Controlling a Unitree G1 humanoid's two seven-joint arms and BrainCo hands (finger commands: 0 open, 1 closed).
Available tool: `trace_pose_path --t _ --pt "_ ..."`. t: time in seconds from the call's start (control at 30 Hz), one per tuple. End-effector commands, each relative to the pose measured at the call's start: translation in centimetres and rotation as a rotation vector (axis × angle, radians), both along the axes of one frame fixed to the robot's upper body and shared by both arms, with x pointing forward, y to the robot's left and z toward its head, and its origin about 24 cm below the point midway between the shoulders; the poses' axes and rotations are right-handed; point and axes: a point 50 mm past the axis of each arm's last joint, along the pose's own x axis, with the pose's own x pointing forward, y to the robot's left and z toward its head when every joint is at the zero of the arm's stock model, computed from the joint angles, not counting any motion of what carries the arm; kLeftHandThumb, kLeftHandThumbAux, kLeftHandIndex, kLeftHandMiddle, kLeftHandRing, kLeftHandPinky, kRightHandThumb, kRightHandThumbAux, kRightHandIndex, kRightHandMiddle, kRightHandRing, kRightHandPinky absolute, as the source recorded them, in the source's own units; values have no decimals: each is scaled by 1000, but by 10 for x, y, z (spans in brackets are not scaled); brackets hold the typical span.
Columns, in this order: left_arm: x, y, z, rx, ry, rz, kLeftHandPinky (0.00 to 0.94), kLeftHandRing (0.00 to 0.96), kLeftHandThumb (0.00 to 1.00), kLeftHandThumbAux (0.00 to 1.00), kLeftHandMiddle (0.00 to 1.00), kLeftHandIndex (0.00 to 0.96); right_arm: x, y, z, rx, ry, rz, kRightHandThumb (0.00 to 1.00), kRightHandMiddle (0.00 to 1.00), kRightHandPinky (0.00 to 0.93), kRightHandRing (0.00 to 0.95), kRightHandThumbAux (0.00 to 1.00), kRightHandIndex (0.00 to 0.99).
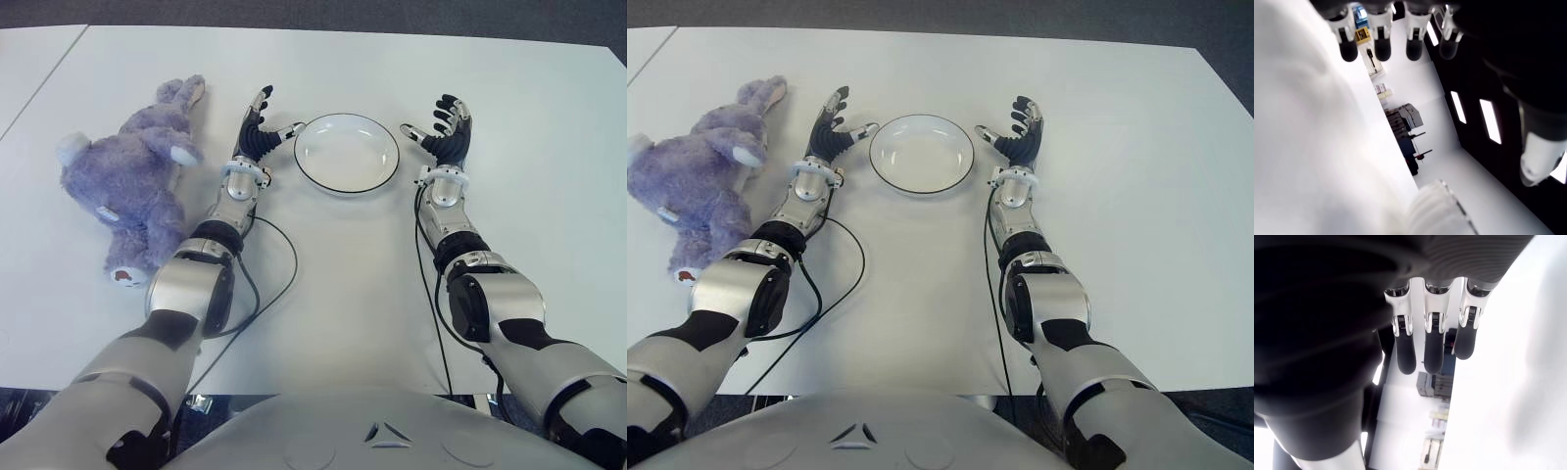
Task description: Put the doll into the plate.
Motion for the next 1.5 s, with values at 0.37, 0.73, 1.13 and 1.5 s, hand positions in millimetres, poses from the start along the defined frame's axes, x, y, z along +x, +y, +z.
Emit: trace_pose_path --t 0.37,0.73,1.13,1.5 --pt "7 -5 21 199 -99 -74 78 55 0 745 61 34 -108 10 -144 11 531 -10 0 269 253 252 959 224" --pt "11 1 51 401 -283 -57 85 89 0 707 88 16 -107 10 -143 1 525 -13 0 273 256 254 953 228" --pt "18 7 77 483 -371 -13 106 139 0 679 129 0 -106 10 -143 2 524 -17 0 275 251 258 950 235" --pt "21 6 97 501 -440 25 98 214 0 650 154 0 -106 11 -143 -5 531 -17 0 264 235 245 938 226"
